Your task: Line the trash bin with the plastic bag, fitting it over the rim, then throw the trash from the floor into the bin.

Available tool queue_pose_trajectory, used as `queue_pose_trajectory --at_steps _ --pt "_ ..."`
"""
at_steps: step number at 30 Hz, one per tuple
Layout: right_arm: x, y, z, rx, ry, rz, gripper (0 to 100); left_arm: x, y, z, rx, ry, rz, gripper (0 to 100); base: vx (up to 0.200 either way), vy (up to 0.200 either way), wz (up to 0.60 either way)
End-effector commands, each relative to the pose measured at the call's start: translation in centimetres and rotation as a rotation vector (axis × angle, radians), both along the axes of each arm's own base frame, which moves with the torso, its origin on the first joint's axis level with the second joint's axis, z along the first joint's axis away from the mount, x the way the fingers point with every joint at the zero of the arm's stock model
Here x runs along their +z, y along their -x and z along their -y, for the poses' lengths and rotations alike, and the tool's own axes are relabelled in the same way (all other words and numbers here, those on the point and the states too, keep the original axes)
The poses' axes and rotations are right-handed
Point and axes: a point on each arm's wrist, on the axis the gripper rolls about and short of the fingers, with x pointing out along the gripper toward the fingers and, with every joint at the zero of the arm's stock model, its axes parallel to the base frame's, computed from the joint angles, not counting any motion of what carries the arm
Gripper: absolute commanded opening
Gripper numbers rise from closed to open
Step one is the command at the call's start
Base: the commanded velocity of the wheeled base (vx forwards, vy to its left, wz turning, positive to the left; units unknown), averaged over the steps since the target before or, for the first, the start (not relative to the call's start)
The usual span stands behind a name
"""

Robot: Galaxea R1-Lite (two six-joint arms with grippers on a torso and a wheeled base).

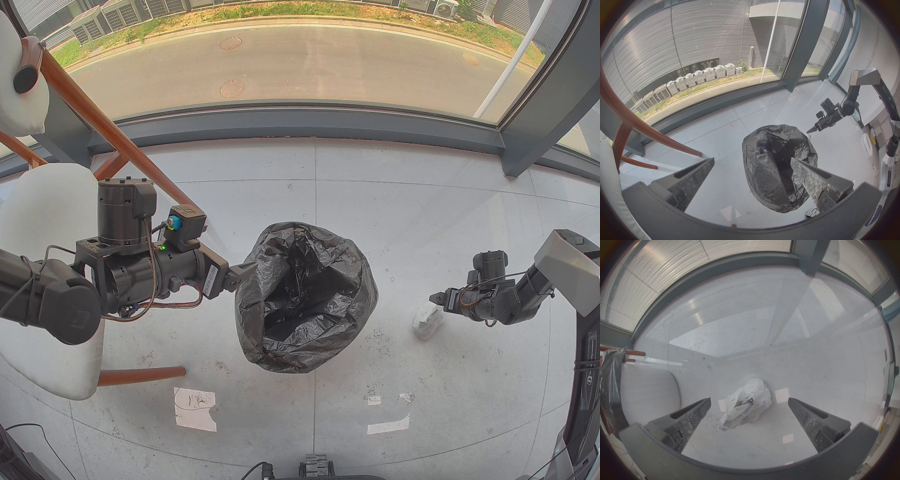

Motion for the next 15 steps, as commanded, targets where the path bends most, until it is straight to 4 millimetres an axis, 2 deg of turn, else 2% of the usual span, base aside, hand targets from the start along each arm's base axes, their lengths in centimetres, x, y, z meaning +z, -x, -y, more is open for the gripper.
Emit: queue_pose_trajectory --at_steps 1,6,15 --pt "-1.3 -1.3 -0.8 -0.015 -0.022 -0.015 100 -0.4 -0.2 0.1 0.000 -0.005 -0.011 100 0.000 0.000 0.00" --pt "-2.7 -2.5 -1.2 -0.014 -0.020 -0.013 100 -0.5 -0.2 0.1 0.000 -0.007 -0.016 100 0.000 0.000 0.00" --pt "-4.2 -3.5 -1.2 -0.023 -0.013 -0.011 100 -0.7 -0.1 0.1 -0.001 -0.010 -0.023 100 0.000 0.000 0.00"
